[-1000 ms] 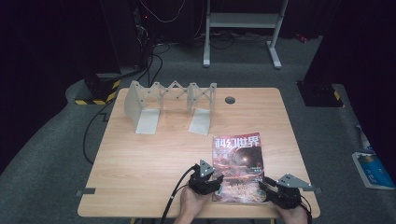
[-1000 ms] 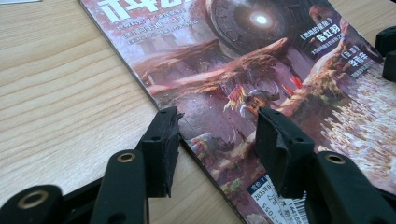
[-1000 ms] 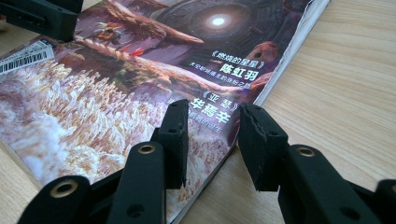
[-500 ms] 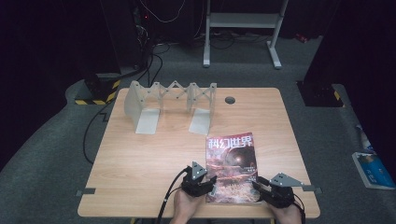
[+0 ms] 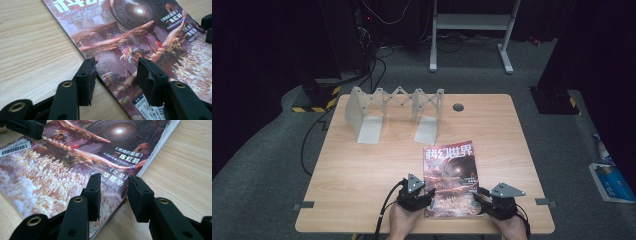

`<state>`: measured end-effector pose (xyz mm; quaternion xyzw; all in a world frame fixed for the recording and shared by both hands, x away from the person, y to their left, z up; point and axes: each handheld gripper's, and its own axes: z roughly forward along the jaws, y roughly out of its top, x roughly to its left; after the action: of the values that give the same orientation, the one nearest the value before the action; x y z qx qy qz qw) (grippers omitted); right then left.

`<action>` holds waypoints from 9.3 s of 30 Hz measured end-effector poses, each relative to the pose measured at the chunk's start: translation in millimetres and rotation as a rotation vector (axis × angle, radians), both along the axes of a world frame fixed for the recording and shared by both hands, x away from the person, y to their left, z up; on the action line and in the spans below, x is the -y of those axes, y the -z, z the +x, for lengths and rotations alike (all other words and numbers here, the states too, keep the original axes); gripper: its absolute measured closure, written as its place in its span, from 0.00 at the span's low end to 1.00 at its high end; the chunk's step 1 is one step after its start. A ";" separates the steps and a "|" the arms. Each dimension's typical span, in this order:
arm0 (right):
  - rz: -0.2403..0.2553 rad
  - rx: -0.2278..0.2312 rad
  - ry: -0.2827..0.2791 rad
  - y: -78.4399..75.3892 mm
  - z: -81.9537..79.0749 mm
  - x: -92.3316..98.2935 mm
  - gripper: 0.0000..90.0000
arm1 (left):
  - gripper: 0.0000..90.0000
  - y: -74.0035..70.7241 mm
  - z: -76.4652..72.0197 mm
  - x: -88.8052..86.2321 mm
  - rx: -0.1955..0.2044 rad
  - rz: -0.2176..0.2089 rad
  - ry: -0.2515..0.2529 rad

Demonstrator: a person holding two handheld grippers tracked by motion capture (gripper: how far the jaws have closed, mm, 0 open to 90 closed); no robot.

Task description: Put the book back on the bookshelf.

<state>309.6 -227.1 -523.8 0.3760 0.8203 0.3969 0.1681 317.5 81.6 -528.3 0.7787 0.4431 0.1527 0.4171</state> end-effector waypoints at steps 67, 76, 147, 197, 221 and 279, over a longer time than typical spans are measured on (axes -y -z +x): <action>0.037 -0.054 -0.015 -11.6 26.1 -28.9 0.65 | 0.51 3.4 26.9 -29.0 0.020 -0.023 -0.186; 0.049 -0.070 0.008 -22.9 45.3 -29.0 0.69 | 0.51 3.7 27.1 -29.3 0.024 -0.022 -0.180; 0.048 -0.308 0.166 -16.7 107.0 -64.0 0.54 | 0.47 4.7 26.5 -27.7 0.038 -0.013 -0.137; 0.135 -0.234 0.033 -18.0 77.7 -48.3 0.68 | 0.48 5.2 25.9 -24.1 0.045 -0.007 -0.160; 0.113 -0.227 0.045 -23.7 76.5 -56.8 0.65 | 0.50 5.1 25.6 -23.9 0.046 -0.006 -0.166; 0.047 -0.211 0.024 -26.1 82.9 -62.6 0.94 | 0.48 5.0 25.7 -25.1 0.040 -0.013 -0.133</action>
<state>392.6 -164.5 -497.6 0.4294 0.8193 0.3722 0.0766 343.2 106.8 -533.3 0.7417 0.4864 0.1924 0.4199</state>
